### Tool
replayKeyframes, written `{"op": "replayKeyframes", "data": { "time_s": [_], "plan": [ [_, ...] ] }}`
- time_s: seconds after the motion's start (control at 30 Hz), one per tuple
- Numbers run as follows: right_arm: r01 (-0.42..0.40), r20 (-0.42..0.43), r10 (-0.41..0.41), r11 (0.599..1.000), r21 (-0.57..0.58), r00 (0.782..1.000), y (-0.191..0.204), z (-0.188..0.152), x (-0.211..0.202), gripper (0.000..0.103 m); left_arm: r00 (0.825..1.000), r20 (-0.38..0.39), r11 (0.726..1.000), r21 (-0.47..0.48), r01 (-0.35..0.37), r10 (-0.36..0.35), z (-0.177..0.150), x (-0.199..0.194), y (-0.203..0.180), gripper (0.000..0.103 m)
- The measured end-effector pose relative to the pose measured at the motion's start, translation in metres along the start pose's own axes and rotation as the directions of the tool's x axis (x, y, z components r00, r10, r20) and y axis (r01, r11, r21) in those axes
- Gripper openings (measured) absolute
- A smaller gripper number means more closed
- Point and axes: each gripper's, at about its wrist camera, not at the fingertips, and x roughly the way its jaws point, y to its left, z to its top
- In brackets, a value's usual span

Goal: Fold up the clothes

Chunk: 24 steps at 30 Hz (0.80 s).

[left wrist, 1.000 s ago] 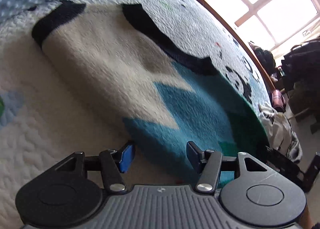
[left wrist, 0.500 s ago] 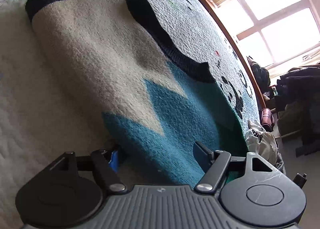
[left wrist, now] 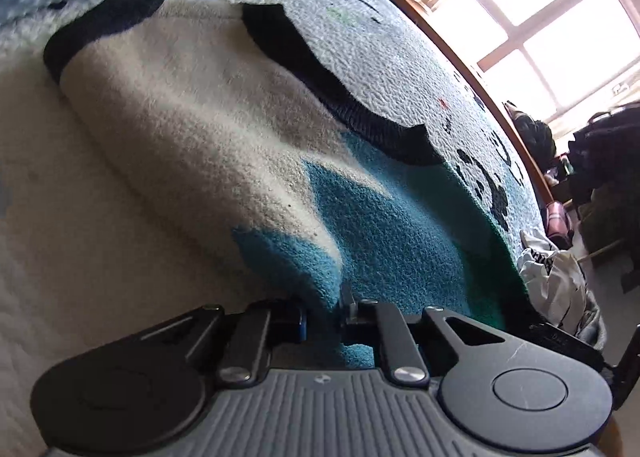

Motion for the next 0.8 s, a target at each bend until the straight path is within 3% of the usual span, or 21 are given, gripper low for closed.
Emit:
{"op": "replayKeyframes", "data": {
  "time_s": [0.2, 0.33, 0.57, 0.8],
  "plan": [
    [-0.019, -0.016, 0.020, 0.999, 0.033, 1.000, 0.000, -0.014, -0.024, 0.018, 0.999, 0.041, 0.986, 0.164, -0.023, 0.016, 0.020, -0.012, -0.014, 0.014],
    [-0.034, -0.037, 0.037, 0.997, 0.062, 0.999, 0.002, -0.035, -0.042, 0.018, 1.000, -0.014, 0.992, 0.125, 0.003, -0.002, 0.035, -0.022, -0.006, 0.014],
    [-0.051, -0.097, 0.065, 0.988, 0.148, 0.993, -0.012, -0.062, -0.076, 0.018, 0.991, -0.129, 0.999, 0.041, 0.034, -0.028, 0.016, -0.043, 0.025, 0.014],
    [-0.076, -0.180, 0.101, 0.987, 0.139, 0.978, 0.000, -0.100, -0.117, 0.018, 0.986, -0.166, 0.995, 0.088, 0.040, -0.025, 0.006, -0.063, 0.051, 0.014]
  ]
}}
